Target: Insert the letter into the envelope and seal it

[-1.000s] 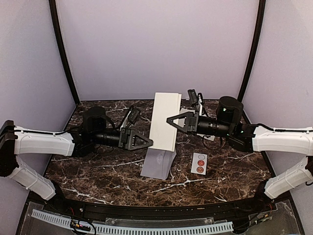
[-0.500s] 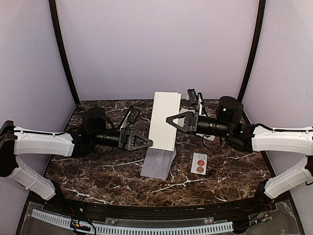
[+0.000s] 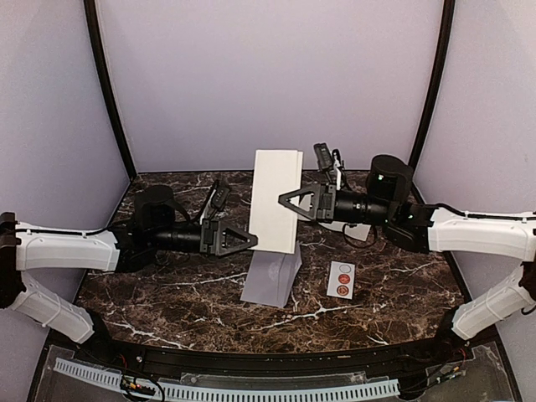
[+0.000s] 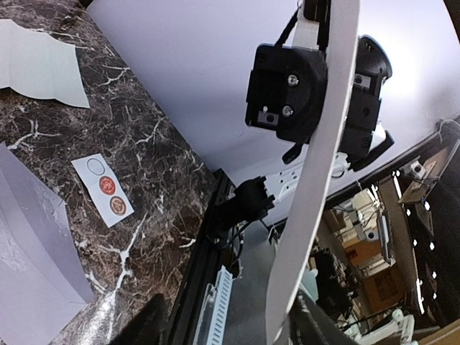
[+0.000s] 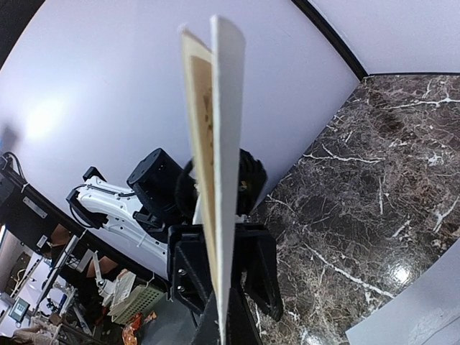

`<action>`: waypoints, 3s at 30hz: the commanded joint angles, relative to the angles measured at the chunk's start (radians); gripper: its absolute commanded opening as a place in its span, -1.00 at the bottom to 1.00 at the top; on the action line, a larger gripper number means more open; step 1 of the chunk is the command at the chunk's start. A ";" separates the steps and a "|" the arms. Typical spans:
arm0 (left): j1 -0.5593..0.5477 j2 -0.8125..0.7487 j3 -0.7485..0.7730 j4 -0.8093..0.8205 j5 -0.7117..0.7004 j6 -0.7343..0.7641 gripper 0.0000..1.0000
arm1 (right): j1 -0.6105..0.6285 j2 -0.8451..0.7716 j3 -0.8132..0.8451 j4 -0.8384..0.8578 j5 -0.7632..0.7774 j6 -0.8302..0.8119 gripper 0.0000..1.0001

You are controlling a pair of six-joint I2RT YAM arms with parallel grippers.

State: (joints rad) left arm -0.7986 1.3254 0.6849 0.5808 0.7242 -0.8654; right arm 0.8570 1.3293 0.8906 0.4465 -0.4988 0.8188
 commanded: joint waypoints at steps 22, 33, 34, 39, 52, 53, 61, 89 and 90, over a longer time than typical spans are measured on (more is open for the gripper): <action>0.089 0.039 0.105 -0.004 0.155 0.073 0.16 | 0.124 -0.024 -0.103 -0.052 0.104 0.052 -1.00; 0.076 0.044 0.065 0.089 0.142 0.021 -0.68 | 0.135 0.036 -0.057 -0.013 0.029 0.058 -1.00; 0.074 0.046 0.063 0.095 0.141 0.017 -0.82 | 0.138 0.040 -0.055 -0.011 0.031 0.061 -1.00; 0.070 0.041 0.038 0.141 0.116 -0.006 -1.00 | 0.150 0.059 -0.068 0.053 0.028 0.088 -0.74; 0.072 0.037 0.009 0.129 0.049 0.002 -0.70 | 0.161 0.038 -0.094 0.015 0.173 0.127 -1.00; 0.073 0.033 0.010 0.099 0.030 0.017 -0.44 | 0.162 0.026 -0.094 -0.025 0.211 0.129 -1.00; 0.100 0.089 0.003 -0.175 -0.159 0.087 0.16 | 0.149 0.069 -0.007 -0.429 0.413 0.200 -1.00; 0.101 0.440 0.209 -0.399 -0.321 0.233 0.10 | 0.019 0.390 0.177 -0.773 0.396 0.239 -1.00; 0.101 0.448 0.211 -0.400 -0.321 0.236 0.10 | 0.019 0.392 0.176 -0.781 0.400 0.240 -1.00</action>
State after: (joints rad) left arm -0.7002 1.7569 0.8684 0.2245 0.4240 -0.6678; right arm 0.8822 1.7042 1.0447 -0.2707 -0.1173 1.0561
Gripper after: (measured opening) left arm 0.550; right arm 0.004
